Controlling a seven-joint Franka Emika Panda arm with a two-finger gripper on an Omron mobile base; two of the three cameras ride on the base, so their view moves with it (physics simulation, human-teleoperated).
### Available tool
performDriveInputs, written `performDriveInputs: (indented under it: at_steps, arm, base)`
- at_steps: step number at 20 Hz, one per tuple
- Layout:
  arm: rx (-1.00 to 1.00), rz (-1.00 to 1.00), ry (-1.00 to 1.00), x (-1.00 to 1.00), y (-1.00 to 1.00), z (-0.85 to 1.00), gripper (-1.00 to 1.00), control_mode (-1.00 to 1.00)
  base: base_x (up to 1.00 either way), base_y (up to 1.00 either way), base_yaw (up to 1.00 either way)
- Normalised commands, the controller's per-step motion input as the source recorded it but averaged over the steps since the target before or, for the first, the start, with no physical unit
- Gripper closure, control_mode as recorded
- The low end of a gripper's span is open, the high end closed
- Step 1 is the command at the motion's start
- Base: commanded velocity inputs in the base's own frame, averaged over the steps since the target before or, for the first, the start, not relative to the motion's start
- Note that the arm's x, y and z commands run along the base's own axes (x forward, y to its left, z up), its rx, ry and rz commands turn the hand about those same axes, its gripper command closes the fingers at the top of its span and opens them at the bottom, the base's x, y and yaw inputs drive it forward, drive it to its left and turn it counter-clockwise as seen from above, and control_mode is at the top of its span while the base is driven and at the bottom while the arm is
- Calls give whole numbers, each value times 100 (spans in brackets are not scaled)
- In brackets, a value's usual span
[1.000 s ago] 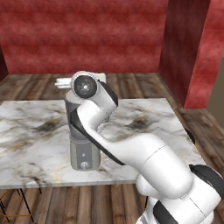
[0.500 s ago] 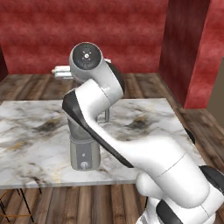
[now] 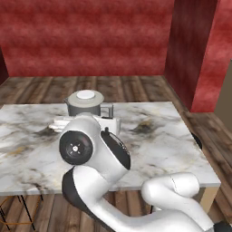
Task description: Grab the lime and lemon from the fridge, place them in the blender, close the lid, and turn on the blender to create a marinade.
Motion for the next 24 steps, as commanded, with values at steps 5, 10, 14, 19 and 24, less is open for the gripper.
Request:
performDriveInputs:
  at_steps: [5, 10, 14, 19, 24]
  arm:
    - [0, -15, -12, -86, 0, -99, -100, -100]
    - [-6, -20, -11, -19, 0, -84, -100, -100]
    - [-1, -26, -15, 7, 0, -45, -100, -100]
    - [0, -23, -7, 26, 0, -40, -100, -100]
    - [0, -16, 0, 29, 0, -45, -100, -100]
  base:
    - [0, 0, 0]
    - [0, 0, 0]
    - [0, 0, 0]
    - [0, 0, 0]
    - [0, 0, 0]
